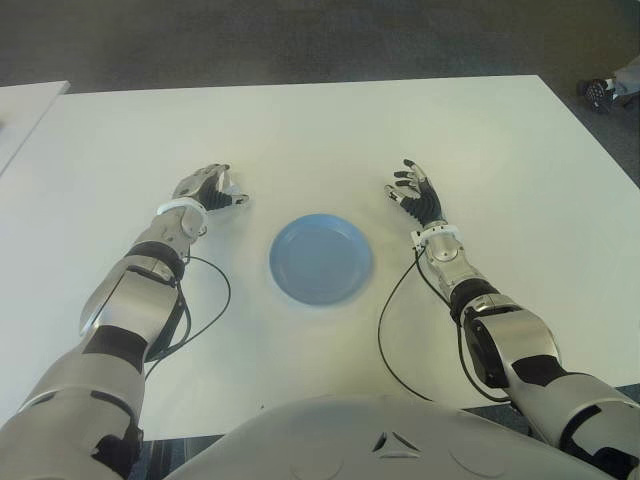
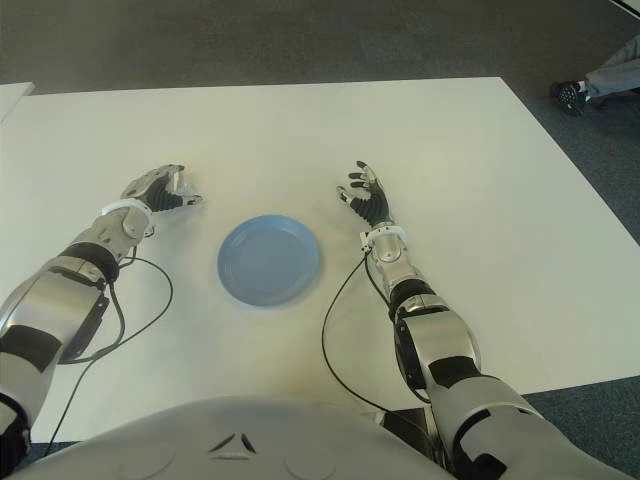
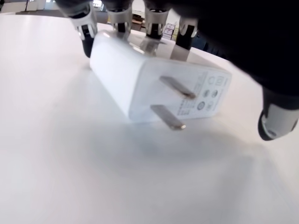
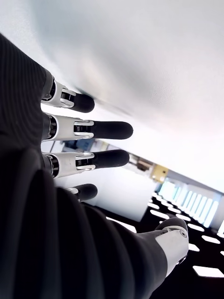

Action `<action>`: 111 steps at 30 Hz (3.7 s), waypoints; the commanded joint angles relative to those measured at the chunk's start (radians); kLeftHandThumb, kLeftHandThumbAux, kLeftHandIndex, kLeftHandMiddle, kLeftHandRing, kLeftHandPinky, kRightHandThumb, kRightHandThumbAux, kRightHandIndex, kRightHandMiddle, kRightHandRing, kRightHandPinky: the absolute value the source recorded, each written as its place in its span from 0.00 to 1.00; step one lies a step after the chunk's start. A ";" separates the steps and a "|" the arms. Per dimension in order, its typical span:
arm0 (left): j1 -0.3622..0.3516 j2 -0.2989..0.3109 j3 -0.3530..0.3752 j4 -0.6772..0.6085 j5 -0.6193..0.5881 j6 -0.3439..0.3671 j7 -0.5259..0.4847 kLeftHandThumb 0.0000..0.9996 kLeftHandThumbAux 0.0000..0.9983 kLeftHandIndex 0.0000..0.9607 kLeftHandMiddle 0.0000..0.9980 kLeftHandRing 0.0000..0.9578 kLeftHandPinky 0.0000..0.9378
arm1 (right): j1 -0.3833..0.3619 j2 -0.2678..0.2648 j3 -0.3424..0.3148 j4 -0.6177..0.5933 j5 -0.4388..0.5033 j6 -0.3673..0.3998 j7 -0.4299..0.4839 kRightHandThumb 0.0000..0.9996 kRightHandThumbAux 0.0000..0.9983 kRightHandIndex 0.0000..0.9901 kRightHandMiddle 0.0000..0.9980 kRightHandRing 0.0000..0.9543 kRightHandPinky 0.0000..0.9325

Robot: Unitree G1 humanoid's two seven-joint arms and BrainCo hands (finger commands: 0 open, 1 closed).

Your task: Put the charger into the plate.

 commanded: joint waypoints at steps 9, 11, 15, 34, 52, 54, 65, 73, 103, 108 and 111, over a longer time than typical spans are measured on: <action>0.050 -0.027 0.065 0.015 -0.067 0.035 -0.091 0.00 0.43 0.00 0.00 0.00 0.00 | 0.095 0.043 0.025 0.062 -0.025 0.071 0.072 0.05 0.64 0.05 0.26 0.27 0.24; 0.050 -0.028 0.072 0.014 -0.073 0.036 -0.096 0.00 0.43 0.00 0.00 0.00 0.00 | 0.095 0.043 0.025 0.061 -0.025 0.071 0.072 0.05 0.64 0.05 0.26 0.27 0.24; 0.057 -0.035 0.129 0.015 -0.129 0.052 -0.123 0.00 0.43 0.00 0.00 0.00 0.00 | 0.097 0.043 0.026 0.060 -0.026 0.065 0.070 0.04 0.65 0.06 0.28 0.28 0.24; 0.078 -0.024 0.155 0.005 -0.131 -0.002 -0.089 0.01 0.45 0.00 0.00 0.00 0.00 | 0.099 0.052 0.000 0.056 0.008 0.058 0.107 0.03 0.65 0.05 0.33 0.31 0.21; 0.103 0.014 -0.019 0.004 0.070 -0.057 0.216 0.02 0.53 0.00 0.00 0.00 0.00 | 0.096 0.058 -0.017 0.052 0.022 0.068 0.130 0.03 0.65 0.05 0.31 0.31 0.24; 0.103 0.019 -0.043 0.005 0.093 -0.055 0.251 0.04 0.53 0.00 0.00 0.00 0.00 | 0.095 0.058 -0.018 0.052 0.023 0.069 0.131 0.03 0.65 0.05 0.31 0.31 0.23; 0.106 0.038 -0.107 0.009 0.146 -0.056 0.334 0.06 0.50 0.00 0.00 0.00 0.00 | 0.094 0.059 -0.015 0.051 0.018 0.068 0.127 0.02 0.66 0.06 0.33 0.31 0.22; 0.108 0.048 -0.155 0.012 0.187 -0.047 0.375 0.05 0.48 0.00 0.00 0.00 0.00 | 0.094 0.060 -0.008 0.051 0.009 0.059 0.114 0.00 0.66 0.06 0.34 0.31 0.21; 0.111 0.059 -0.195 0.019 0.194 -0.047 0.350 0.03 0.46 0.00 0.00 0.00 0.00 | 0.094 0.058 0.008 0.051 -0.008 0.052 0.098 0.00 0.66 0.06 0.33 0.31 0.22; 0.112 0.056 -0.184 0.018 0.183 -0.050 0.333 0.03 0.47 0.00 0.00 0.00 0.00 | 0.093 0.057 0.008 0.049 -0.005 0.053 0.102 0.00 0.67 0.06 0.33 0.31 0.21; 0.113 0.055 -0.180 0.018 0.175 -0.051 0.323 0.02 0.47 0.00 0.00 0.00 0.00 | 0.093 0.056 0.008 0.049 -0.004 0.054 0.105 0.00 0.67 0.06 0.34 0.31 0.21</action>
